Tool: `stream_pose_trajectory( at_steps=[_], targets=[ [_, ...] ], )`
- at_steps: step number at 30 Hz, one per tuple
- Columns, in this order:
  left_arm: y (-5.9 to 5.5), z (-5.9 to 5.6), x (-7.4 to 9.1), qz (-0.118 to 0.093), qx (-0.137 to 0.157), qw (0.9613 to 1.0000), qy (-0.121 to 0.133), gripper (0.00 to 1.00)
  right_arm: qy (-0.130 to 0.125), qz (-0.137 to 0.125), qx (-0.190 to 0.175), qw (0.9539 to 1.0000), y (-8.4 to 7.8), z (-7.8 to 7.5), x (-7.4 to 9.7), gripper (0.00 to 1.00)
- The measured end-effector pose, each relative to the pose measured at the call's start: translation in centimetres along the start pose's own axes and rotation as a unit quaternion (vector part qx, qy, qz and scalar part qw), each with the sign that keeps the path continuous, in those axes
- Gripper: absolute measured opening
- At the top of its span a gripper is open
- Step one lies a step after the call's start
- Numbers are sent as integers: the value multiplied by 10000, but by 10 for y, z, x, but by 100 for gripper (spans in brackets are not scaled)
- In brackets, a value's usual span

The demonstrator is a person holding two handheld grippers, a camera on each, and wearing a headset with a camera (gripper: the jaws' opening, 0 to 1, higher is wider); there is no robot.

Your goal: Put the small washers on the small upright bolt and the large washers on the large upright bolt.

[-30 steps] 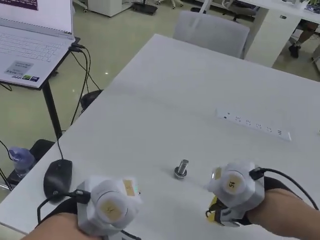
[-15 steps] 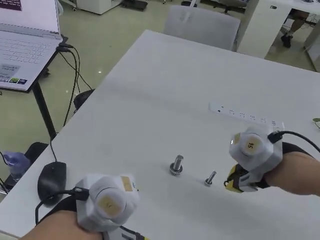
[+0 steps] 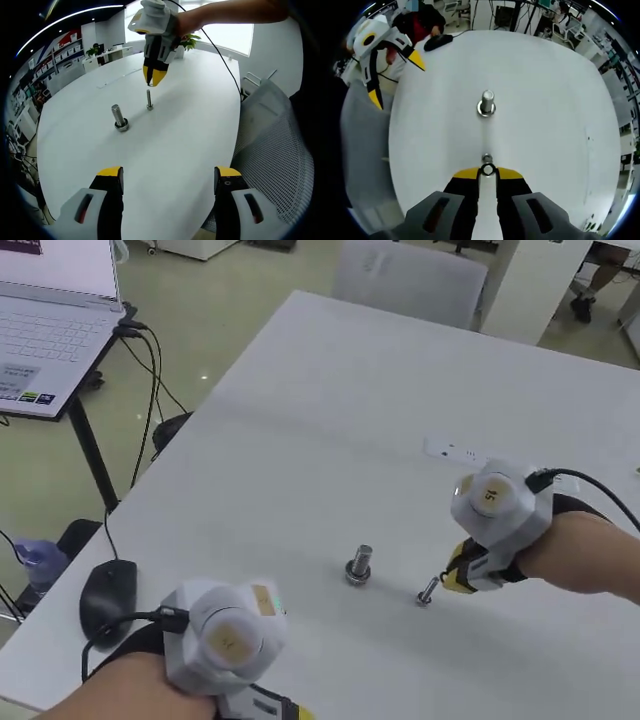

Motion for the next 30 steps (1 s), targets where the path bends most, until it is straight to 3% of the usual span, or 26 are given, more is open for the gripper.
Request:
stream_pose_trajectory(
  at_steps=[10, 15, 30],
  targets=[
    [-2, 0, 1, 30, 29, 10000, -8, 76, 56, 12, -36, 10000, 1, -1, -9, 13],
    [2, -1, 1, -83, 90, 9999, -30, 80, 95, 58, -54, 9999, 0, 0, -12, 13],
    [-2, -1, 3, -34, 111, 9999, -20, 79, 156, 151, 9, 9998, -2, 0, -22, 13]
  ],
)
Point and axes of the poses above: the centre of the closed fingertips' face, and the gripper's own axes: x roughly backward along the fingers, z roughly to its left, y roughly out of its top, the point moved 4 cm from there along x, roughly backward along the fingers, and after that the axes turned 11 degrees about -z, right-handed, at the moved point
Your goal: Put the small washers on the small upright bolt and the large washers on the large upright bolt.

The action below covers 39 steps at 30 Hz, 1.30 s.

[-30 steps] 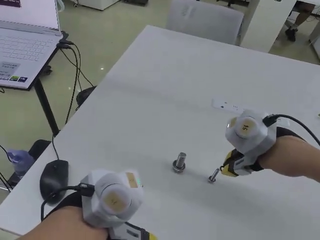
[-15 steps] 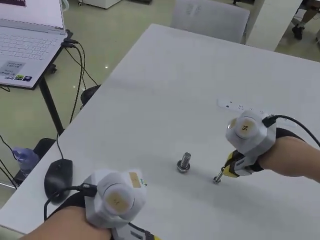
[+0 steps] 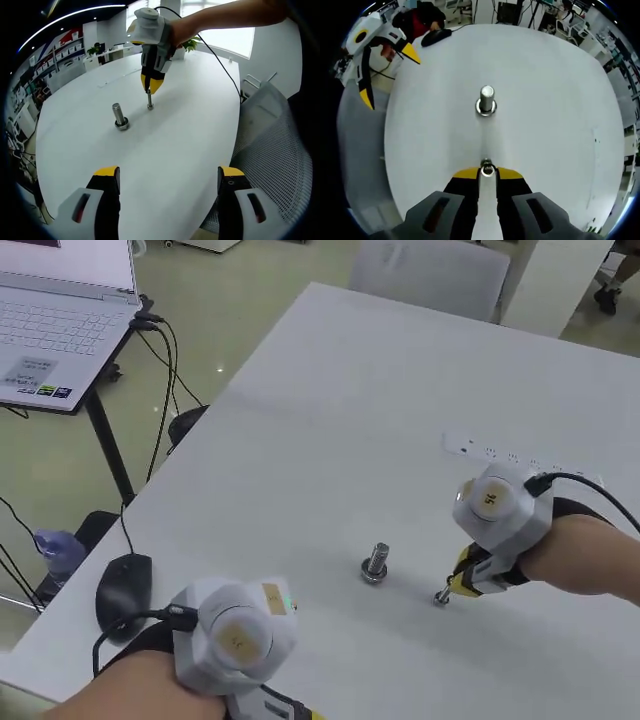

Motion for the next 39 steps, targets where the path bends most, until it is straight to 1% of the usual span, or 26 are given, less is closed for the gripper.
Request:
stream_pose_trajectory(
  at_steps=[10, 21, 25, 31, 36, 39],
  targets=[
    [-4, -1, 0, 54, 19, 10000, 1, 77, 51, 76, 10, 10000, -4, 2, -12, 13],
    [-9, -1, 1, 111, 66, 9999, -23, 75, 128, 226, 82, 9996, -13, 2, -31, 13],
    [-9, -1, 0, 78, 86, 9999, -19, 75, 143, 260, 55, 9995, -15, 1, -36, 13],
    [-11, 0, -1, 113, 94, 9999, -32, 74, 138, 237, 42, 9996, -15, 0, -37, 13],
    [-12, 0, 0, 128, 99, 9999, -29, 74, 143, 254, -55, 9996, -14, 0, -37, 14],
    [-12, 0, -1, 136, 95, 9999, -39, 74, 131, 269, -39, 9995, -14, 0, -37, 14]
  ],
)
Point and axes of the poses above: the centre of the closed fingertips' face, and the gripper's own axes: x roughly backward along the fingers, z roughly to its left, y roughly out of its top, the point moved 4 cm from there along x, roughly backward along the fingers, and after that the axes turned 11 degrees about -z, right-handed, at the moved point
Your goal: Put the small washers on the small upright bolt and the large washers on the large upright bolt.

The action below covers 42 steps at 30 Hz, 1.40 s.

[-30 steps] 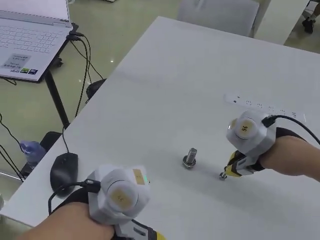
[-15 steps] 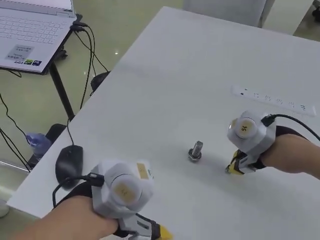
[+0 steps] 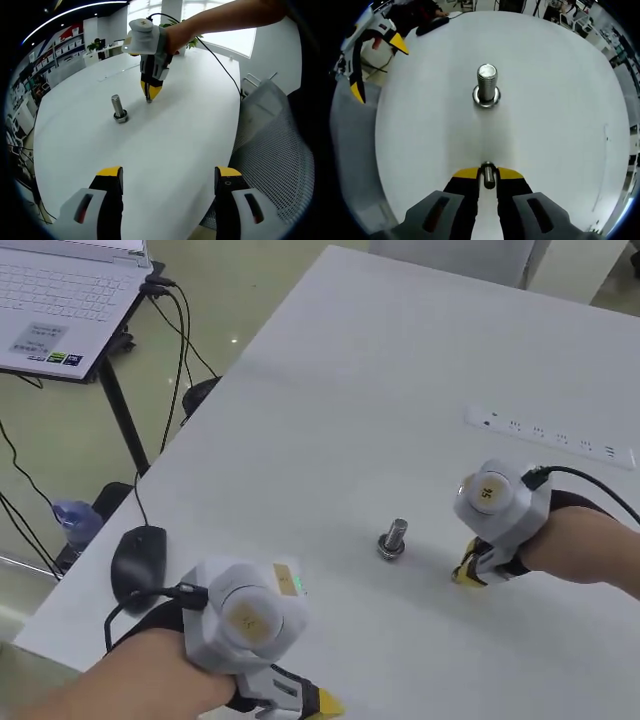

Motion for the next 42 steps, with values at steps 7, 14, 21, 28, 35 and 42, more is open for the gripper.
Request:
stream_pose_trajectory(
  at_steps=[7, 14, 21, 28, 35, 42],
  targets=[
    [0, -1, -1, 8, -3, 10000, -28, 73, -24, -3, -17, 10000, 0, -1, 0, 16],
    [1, 0, 2, 19, -24, 10000, -15, 73, -60, -53, -34, 10000, 0, -2, 1, 18],
    [0, 1, 4, 17, -31, 10000, -24, 73, -103, -310, 15, 9995, 8, -1, 11, 20],
    [6, 3, 7, -105, -17, 9999, 13, 75, -377, -1046, -184, 9936, 14, 4, 37, 25],
    [9, 5, 7, -194, 57, 9998, 26, 76, -703, -1541, -668, 9833, 9, 11, 64, 33],
    [10, 3, 7, -192, 115, 9997, -11, 75, -874, -2034, -1052, 9695, 6, 14, 92, 35]
  ],
)
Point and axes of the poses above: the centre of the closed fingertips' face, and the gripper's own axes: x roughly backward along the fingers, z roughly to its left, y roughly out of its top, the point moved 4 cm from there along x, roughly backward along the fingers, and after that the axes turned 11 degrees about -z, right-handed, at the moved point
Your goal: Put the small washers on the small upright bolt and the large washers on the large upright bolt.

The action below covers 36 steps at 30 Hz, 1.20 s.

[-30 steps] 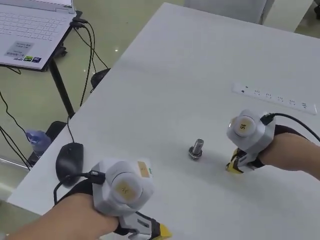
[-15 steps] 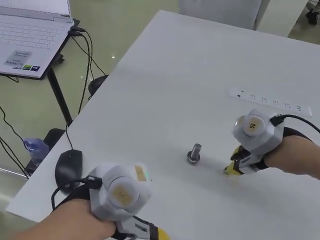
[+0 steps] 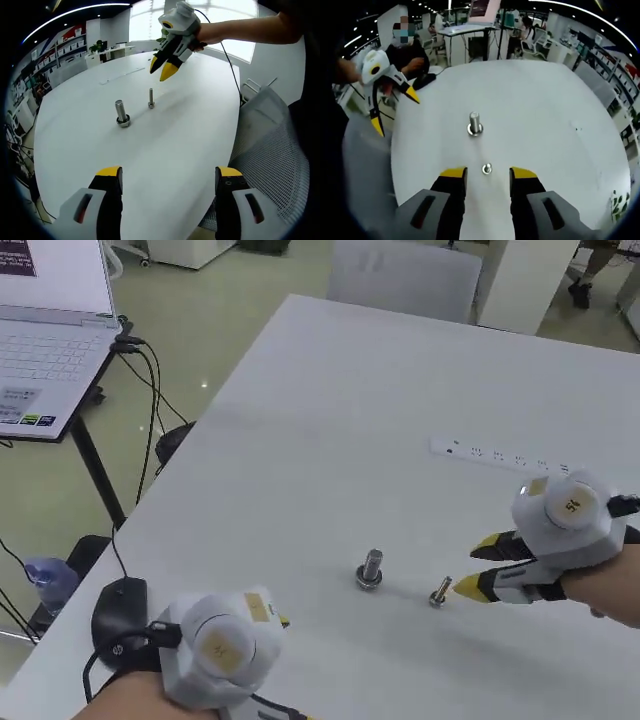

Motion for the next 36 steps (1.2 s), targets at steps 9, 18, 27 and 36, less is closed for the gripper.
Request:
stream_pose_trajectory(
  at_steps=[9, 18, 27, 36],
  targets=[
    [10, -4, 1, -118, 124, 9999, -2, 75, -146, -515, -545, 9971, -7, 14, 32, 38],
    [20, -8, 4, -304, 251, 9992, 34, 75, -318, -1433, -849, 9855, -14, 31, 64, 44],
    [29, -9, 8, -535, 418, 9977, 61, 76, -675, -2021, -1154, 9702, -18, 39, 95, 52],
    [32, -14, 12, -722, 551, 9958, 80, 78, -681, -2164, -1361, 9644, -43, 67, 104, 59]
  ],
)
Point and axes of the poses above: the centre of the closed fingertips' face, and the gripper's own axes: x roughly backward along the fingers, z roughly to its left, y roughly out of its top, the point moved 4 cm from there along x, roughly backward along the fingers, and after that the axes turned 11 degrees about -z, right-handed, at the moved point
